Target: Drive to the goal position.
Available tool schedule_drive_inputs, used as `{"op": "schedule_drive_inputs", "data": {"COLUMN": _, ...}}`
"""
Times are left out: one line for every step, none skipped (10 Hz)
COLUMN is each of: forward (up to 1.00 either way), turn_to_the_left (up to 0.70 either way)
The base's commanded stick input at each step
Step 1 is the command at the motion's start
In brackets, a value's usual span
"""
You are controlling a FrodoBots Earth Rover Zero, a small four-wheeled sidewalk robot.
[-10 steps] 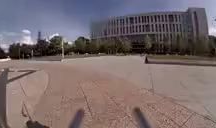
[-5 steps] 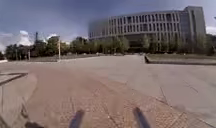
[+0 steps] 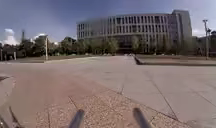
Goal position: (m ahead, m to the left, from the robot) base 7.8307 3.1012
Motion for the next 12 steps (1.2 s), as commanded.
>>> {"op": "schedule_drive_inputs", "data": {"forward": 1.0, "turn_to_the_left": -0.02}}
{"op": "schedule_drive_inputs", "data": {"forward": 1.0, "turn_to_the_left": -0.02}}
{"op": "schedule_drive_inputs", "data": {"forward": 1.0, "turn_to_the_left": -0.02}}
{"op": "schedule_drive_inputs", "data": {"forward": 1.0, "turn_to_the_left": -0.04}}
{"op": "schedule_drive_inputs", "data": {"forward": 1.0, "turn_to_the_left": -0.22}}
{"op": "schedule_drive_inputs", "data": {"forward": 1.0, "turn_to_the_left": -0.4}}
{"op": "schedule_drive_inputs", "data": {"forward": 1.0, "turn_to_the_left": -0.4}}
{"op": "schedule_drive_inputs", "data": {"forward": 1.0, "turn_to_the_left": -0.4}}
{"op": "schedule_drive_inputs", "data": {"forward": 1.0, "turn_to_the_left": -0.4}}
{"op": "schedule_drive_inputs", "data": {"forward": 1.0, "turn_to_the_left": -0.29}}
{"op": "schedule_drive_inputs", "data": {"forward": 1.0, "turn_to_the_left": -0.12}}
{"op": "schedule_drive_inputs", "data": {"forward": 1.0, "turn_to_the_left": -0.02}}
